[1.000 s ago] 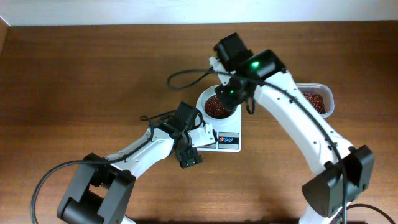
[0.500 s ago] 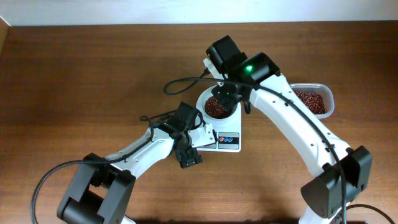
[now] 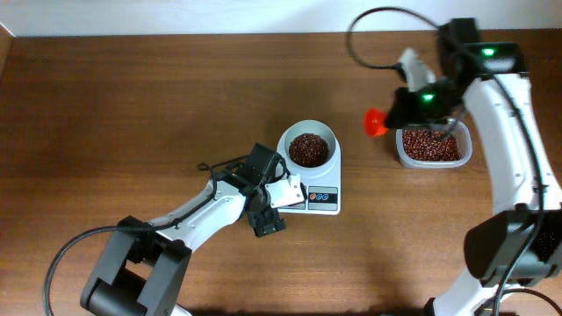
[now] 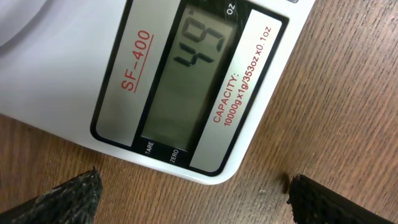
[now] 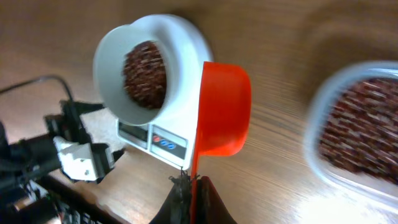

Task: Scoop item into bowl and weigh 50g on scale
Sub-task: 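Move the scoop back into the bean tub with the right gripper, then scoop a small amount of beans in the tub, right gripper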

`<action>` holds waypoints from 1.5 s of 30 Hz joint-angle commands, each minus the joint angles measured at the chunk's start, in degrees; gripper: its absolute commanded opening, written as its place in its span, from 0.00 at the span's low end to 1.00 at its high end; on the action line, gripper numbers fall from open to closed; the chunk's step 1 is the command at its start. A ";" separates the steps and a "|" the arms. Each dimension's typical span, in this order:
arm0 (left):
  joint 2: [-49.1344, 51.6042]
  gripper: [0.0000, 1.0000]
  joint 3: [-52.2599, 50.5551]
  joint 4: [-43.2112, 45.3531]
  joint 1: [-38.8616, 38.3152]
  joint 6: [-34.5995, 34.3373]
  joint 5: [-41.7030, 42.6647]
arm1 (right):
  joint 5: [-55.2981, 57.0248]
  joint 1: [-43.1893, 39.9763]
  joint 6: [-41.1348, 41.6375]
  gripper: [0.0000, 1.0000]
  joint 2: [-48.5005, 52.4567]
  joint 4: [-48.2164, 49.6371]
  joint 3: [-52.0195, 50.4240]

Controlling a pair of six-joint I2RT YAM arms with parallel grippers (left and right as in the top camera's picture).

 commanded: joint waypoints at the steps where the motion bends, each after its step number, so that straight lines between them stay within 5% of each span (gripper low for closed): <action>1: 0.52 0.99 -0.28 0.00 -0.07 -0.33 -0.20 | 1.05 -6.91 0.07 0.04 -1.62 -0.28 1.01; 9: 0.52 0.99 -0.28 0.00 -0.07 -0.33 -0.20 | 16.28 -11.50 1.99 0.04 -0.66 0.74 -3.63; 21: 0.52 0.99 -0.28 0.00 -0.07 -0.33 -0.20 | 17.31 -11.43 4.81 0.04 -0.09 19.54 -21.18; 28: 0.52 0.99 -0.28 0.00 -0.07 -0.33 -0.20 | 17.09 -12.09 4.81 0.04 -1.53 18.62 -18.40; 45: 0.52 0.99 -0.28 0.00 -0.07 -0.33 -0.20 | -5.75 -26.01 -1.42 0.04 -1.62 11.23 -15.85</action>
